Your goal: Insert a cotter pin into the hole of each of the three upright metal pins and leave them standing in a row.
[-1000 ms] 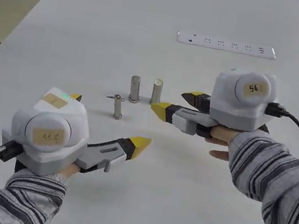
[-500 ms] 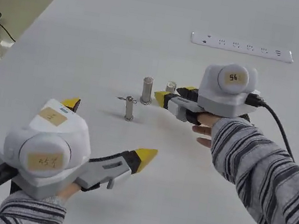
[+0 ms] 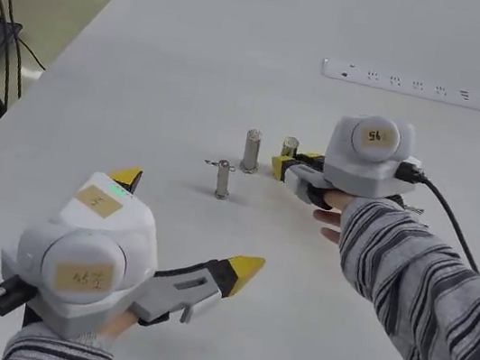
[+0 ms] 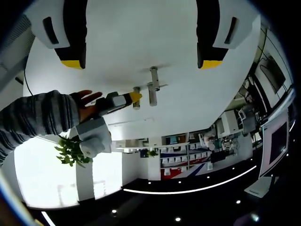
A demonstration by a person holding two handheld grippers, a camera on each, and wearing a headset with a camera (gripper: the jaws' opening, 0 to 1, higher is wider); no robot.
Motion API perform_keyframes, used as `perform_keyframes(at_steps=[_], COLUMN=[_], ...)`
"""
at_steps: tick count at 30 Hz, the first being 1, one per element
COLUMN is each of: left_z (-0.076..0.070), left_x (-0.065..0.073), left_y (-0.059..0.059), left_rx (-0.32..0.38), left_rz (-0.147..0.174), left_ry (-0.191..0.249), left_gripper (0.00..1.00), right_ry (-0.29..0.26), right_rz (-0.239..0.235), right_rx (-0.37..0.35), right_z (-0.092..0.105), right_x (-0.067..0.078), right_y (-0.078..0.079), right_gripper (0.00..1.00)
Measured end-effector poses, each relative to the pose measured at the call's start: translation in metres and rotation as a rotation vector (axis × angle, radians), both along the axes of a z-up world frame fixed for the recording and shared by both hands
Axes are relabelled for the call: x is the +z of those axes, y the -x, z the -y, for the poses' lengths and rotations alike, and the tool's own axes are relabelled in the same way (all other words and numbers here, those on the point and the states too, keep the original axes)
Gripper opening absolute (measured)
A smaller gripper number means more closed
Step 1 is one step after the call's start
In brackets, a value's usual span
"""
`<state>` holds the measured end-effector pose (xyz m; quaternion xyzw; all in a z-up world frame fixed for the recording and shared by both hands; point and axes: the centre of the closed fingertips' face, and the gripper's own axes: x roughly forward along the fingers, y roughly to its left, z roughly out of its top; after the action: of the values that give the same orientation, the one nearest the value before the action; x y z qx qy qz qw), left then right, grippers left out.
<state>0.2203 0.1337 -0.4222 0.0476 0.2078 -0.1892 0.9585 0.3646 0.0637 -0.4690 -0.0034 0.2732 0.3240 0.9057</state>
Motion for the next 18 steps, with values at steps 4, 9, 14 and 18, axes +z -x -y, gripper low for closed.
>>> perform_keyframes(at_steps=[4,9,14,18], left_z=[-0.001,0.001,0.002,0.003], left_x=[-0.002,0.002,0.004,0.004], left_y=[0.001,0.001,0.004,0.005], left_rx=[0.000,-0.010,-0.017,-0.020], left_rz=[-0.008,0.007,0.009,0.008], left_ry=[-0.008,-0.012,-0.012,-0.012], left_gripper=[0.97,0.97,0.96,0.96], right_ry=[0.034,0.102,0.099,0.132], right_rz=[0.018,0.052,0.075,0.088], right_rx=[0.017,0.023,-0.003,0.001], right_z=[0.001,0.008,0.017,0.022], right_x=[0.002,0.004,0.010,0.010], right_y=[0.003,0.009,0.013,0.021], right_gripper=[0.09,0.08,0.08,0.08])
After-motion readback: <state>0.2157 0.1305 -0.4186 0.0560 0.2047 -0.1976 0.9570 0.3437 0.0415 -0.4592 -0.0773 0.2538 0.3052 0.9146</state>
